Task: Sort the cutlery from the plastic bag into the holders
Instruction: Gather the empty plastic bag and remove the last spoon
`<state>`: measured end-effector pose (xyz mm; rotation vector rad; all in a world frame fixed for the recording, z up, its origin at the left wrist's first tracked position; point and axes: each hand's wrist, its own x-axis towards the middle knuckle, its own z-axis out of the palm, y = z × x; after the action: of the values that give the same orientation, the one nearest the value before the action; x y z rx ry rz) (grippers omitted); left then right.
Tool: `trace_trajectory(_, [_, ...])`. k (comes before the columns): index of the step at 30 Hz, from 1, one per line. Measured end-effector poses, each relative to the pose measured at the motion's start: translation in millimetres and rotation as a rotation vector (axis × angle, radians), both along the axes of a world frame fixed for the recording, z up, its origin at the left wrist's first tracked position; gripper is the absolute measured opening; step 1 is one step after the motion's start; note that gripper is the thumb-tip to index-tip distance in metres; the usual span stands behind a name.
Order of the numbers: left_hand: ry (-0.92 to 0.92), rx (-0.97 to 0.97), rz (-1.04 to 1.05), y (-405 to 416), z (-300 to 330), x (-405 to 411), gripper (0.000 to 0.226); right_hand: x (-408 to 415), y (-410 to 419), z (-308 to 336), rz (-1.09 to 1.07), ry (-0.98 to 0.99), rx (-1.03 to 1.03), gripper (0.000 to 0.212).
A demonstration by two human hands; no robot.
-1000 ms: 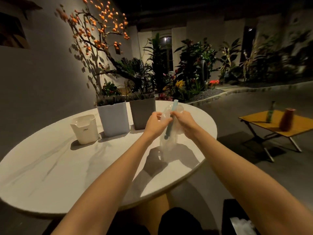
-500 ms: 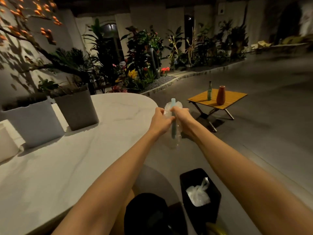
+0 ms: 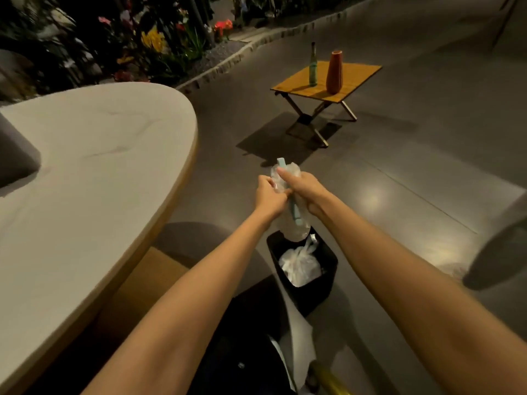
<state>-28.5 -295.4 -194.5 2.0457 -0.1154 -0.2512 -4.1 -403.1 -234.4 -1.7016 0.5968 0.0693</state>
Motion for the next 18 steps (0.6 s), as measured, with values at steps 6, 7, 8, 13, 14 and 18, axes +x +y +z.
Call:
trace_trajectory(6, [0.181, 0.015, -0.090, -8.0, -75.4, 16.0, 0.020, -9.7, -8.5, -60.9, -0.127, 0.149, 0.010, 0.091])
trace_trajectory(7, [0.231, 0.001, -0.097, -7.6, -89.2, 17.7, 0.018, -13.2, -9.8, -73.5, -0.169, 0.167, 0.064, 0.068])
trace_trajectory(8, [0.280, -0.002, -0.109, -7.1, -102.9, 19.0, 0.016, -17.8, -10.4, -86.1, -0.211, 0.179, 0.107, 0.050])
trace_trajectory(13, [0.451, 0.051, -0.159, -5.7, -162.0, 23.9, 0.023, -27.7, -6.3, -148.2, -0.324, 0.230, 0.135, 0.039])
trace_trajectory(14, [0.453, 0.055, -0.149, -4.4, -173.0, 25.6, 0.026, -27.7, -6.2, -160.3, -0.344, 0.223, 0.124, 0.039])
trace_trajectory(18, [0.382, 0.133, -0.094, 4.8, -210.2, 36.8, 0.025, -21.7, -6.8, -202.3, -0.365, 0.206, -0.032, 0.035])
